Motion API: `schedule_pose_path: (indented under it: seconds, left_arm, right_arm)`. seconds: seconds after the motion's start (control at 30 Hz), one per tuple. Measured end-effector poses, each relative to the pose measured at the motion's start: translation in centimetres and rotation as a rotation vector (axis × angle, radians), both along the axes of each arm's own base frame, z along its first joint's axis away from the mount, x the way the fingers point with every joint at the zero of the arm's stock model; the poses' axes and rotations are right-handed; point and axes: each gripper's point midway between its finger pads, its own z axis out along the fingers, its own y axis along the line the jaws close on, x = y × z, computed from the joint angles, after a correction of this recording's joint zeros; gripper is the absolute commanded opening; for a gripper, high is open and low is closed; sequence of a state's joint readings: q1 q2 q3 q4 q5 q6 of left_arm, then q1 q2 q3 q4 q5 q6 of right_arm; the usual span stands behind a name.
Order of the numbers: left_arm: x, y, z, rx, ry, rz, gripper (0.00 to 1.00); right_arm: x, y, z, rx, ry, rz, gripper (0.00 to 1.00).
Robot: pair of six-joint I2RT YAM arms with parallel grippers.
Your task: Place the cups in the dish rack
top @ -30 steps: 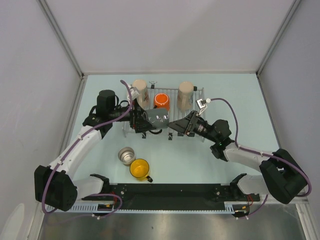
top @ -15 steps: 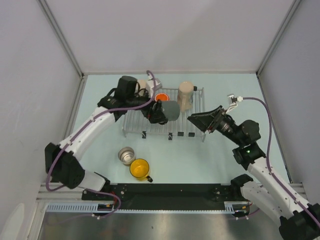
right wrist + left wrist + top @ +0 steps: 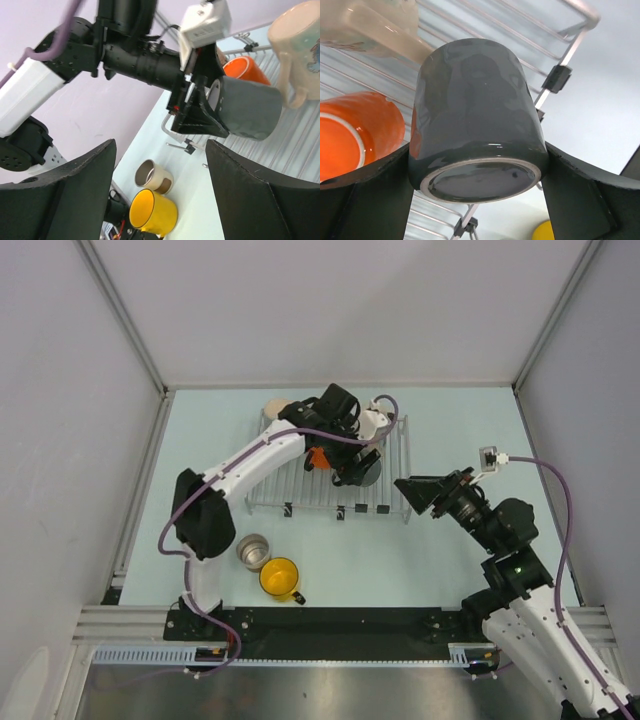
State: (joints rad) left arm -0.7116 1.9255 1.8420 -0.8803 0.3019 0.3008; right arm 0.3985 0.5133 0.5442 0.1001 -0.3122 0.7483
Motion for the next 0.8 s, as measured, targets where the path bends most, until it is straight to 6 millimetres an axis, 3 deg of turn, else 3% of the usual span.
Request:
schedule_pose_path:
  seconds: [0.27,0.63,0.73,0.77,0.8]
  left_arm:
    - [1.0,-1.4,-2.8,0.137,0.013,-0.023,0.0]
    - [0.8,-3.8,-5.6,0.184,0.041,-0.085,0.0]
    - [0.8,-4.2,-5.8,0.184,0.04,-0.094,0.19]
    - [0.8,-4.3,-5.9,0.184,0.04,-0.095,0.45]
    - [0.9,-4.3,-5.9,0.184,0.038,-0.097,0.56]
  right_arm:
    - [-0.4,-1.6,0.4,-0.002,-0.032,-0.072,0.77]
    - [0.5,-2.4,-1.4,-0.022,0.013,-0.115,0.75]
    - [0.6,-2.7,-1.7,-0.024,0.02,-0.128,0.75]
    - [0.7,-2.8,-1.8,-0.025,0.02,-0.13,0.75]
    - [0.7,-2.9,-1.8,-0.025,0.019,-0.133,0.74]
